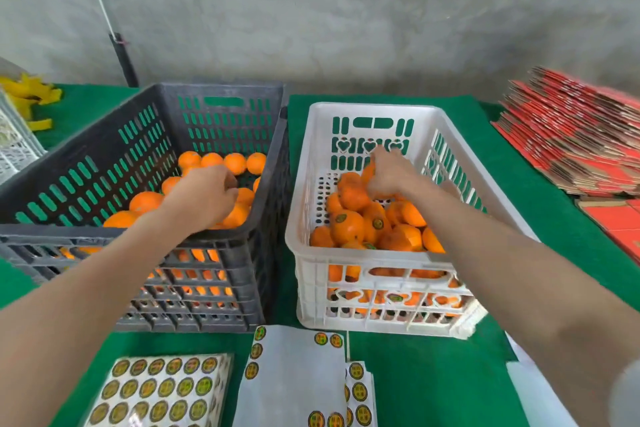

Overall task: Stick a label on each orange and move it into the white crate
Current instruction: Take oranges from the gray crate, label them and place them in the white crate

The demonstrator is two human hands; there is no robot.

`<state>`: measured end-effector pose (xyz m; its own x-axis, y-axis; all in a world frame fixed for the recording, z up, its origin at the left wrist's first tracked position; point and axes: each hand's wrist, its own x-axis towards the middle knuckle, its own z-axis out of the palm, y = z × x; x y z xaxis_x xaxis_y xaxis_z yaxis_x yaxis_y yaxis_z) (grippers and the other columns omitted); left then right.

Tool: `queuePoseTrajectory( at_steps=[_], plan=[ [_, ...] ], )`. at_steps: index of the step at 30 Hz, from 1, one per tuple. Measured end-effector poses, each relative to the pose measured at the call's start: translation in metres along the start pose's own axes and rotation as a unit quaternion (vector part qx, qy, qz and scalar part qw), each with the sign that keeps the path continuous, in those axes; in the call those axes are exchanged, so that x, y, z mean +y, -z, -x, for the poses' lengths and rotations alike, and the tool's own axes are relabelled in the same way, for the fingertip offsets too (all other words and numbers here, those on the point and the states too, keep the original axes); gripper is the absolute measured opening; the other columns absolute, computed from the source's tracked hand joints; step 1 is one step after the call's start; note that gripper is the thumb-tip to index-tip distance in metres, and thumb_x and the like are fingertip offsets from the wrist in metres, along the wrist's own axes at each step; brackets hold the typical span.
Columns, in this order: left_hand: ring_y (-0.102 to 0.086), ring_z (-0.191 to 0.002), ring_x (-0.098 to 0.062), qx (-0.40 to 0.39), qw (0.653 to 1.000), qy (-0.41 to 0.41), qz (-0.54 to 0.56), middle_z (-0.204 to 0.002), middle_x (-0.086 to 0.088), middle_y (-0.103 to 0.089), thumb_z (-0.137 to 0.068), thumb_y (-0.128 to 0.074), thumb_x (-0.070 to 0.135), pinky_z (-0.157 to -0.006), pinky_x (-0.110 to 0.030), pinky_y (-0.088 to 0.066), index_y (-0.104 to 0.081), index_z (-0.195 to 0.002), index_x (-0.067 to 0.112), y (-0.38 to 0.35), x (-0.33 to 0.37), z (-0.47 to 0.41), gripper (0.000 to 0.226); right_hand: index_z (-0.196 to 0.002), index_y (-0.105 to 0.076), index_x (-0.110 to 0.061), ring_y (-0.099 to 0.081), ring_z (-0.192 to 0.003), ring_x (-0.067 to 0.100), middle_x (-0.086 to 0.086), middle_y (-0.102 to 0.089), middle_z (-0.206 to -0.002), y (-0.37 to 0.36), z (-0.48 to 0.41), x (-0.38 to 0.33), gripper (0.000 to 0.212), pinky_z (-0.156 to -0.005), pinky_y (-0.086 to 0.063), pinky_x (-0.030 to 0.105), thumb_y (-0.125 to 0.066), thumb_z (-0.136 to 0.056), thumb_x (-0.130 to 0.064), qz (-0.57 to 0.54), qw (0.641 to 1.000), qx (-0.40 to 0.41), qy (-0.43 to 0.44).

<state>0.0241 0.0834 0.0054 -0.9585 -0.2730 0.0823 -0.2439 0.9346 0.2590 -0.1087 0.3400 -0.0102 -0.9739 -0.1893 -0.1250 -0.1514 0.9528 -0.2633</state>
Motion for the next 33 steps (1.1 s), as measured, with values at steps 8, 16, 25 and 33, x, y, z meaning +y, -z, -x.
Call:
queuePoseTrajectory(
  at_steps=[8, 16, 25, 33],
  plan=[
    [-0.061, -0.09, -0.032, 0.076, 0.995, 0.012, 0.058, -0.105, -0.015, -0.065, -0.095, -0.048, 0.012, -0.07, -0.039, -0.049, -0.056, -0.122, 0.011, -0.002, 0.003, -0.002, 0.028, -0.137, -0.031, -0.008, -0.049, -0.09, 0.024, 0.007, -0.053, -0.1, -0.049, -0.058, 0.043, 0.059, -0.077, -0.045, 0.036, -0.055, -0.083, -0.007, 0.106, 0.986, -0.124, -0.026],
    [-0.063, -0.091, -0.027, 0.074, 0.987, 0.06, 0.131, -0.098, -0.009, -0.067, -0.088, -0.051, 0.0, -0.07, -0.028, -0.048, -0.065, -0.105, 0.013, 0.033, -0.065, -0.007, 0.026, -0.129, -0.047, 0.0, -0.041, -0.127, 0.032, 0.02, -0.047, -0.133, 0.005, -0.013, -0.056, 0.046, -0.106, -0.028, 0.034, -0.061, -0.086, -0.009, -0.168, 0.915, 0.316, 0.189],
    [-0.06, -0.088, -0.029, 0.094, 0.993, 0.038, 0.064, -0.098, -0.012, -0.067, -0.089, -0.055, 0.016, -0.074, -0.034, -0.047, -0.067, -0.102, 0.012, 0.029, -0.115, 0.006, 0.019, -0.117, -0.057, -0.012, -0.055, -0.099, 0.024, 0.004, -0.058, -0.112, -0.052, 0.003, -0.256, 0.042, -0.083, -0.049, 0.035, -0.066, -0.085, -0.037, 0.302, 0.844, -0.267, 0.354],
    [-0.06, -0.084, -0.026, 0.124, 0.985, 0.037, 0.117, -0.098, -0.01, -0.065, -0.094, -0.052, 0.021, -0.072, -0.039, -0.052, -0.062, -0.109, 0.013, 0.025, -0.124, 0.003, 0.02, -0.089, -0.055, 0.002, -0.037, -0.063, 0.018, 0.005, -0.045, -0.076, -0.105, -0.005, -0.27, 0.019, -0.051, -0.033, 0.024, -0.06, -0.088, -0.016, 0.309, 0.841, -0.334, 0.294]
  ],
)
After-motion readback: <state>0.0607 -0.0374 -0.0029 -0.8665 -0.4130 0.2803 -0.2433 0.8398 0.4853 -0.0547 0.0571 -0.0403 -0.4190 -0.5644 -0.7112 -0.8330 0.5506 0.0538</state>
